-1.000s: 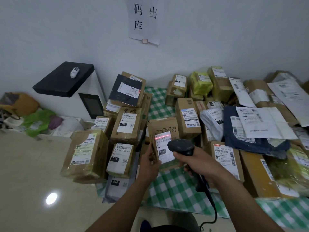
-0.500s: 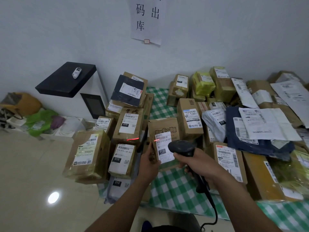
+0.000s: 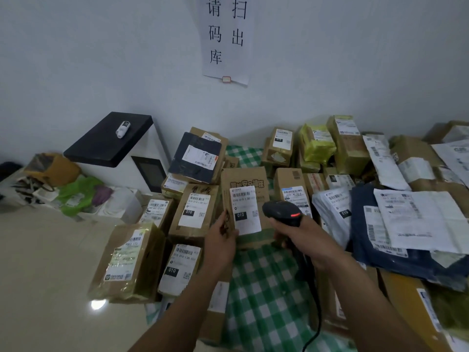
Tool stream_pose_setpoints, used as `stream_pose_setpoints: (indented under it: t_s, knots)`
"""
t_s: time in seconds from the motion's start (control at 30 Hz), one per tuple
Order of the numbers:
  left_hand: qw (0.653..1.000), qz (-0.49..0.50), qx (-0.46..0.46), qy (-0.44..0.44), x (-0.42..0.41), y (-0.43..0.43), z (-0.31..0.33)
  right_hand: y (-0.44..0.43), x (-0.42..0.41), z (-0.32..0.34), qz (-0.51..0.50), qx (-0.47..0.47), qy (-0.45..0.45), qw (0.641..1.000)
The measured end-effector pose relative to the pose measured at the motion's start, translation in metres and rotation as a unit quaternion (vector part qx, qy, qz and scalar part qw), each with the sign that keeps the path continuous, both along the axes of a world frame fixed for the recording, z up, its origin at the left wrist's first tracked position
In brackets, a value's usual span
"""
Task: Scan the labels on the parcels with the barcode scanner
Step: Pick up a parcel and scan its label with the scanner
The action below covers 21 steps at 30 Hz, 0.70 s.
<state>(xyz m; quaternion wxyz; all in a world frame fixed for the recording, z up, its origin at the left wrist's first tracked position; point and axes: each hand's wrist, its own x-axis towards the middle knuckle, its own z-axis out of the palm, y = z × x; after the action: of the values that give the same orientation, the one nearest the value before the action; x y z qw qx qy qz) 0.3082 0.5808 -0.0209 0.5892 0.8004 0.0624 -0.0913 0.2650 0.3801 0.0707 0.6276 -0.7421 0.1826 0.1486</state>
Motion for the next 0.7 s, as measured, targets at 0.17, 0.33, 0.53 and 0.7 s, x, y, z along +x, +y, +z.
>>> stream_pose_setpoints:
  t_s: [0.17,0.33,0.53,0.7]
  knots:
    - [0.996,0.018,0.084,0.005,0.067,-0.014,0.019,-0.019,0.043,0.000,-0.026,0.039,0.013,0.999]
    - [0.995,0.010,0.103,-0.005,0.124,-0.032,0.014,-0.032,0.081,-0.008,-0.048,0.031,0.009,0.998]
    - [0.989,-0.031,0.145,-0.016,0.177,-0.062,-0.009,-0.048,0.109,-0.026,-0.065,0.006,0.054,0.996]
    - [0.985,-0.060,0.160,0.017,0.202,-0.075,-0.043,-0.061,0.128,-0.051,-0.078,-0.006,0.082,0.993]
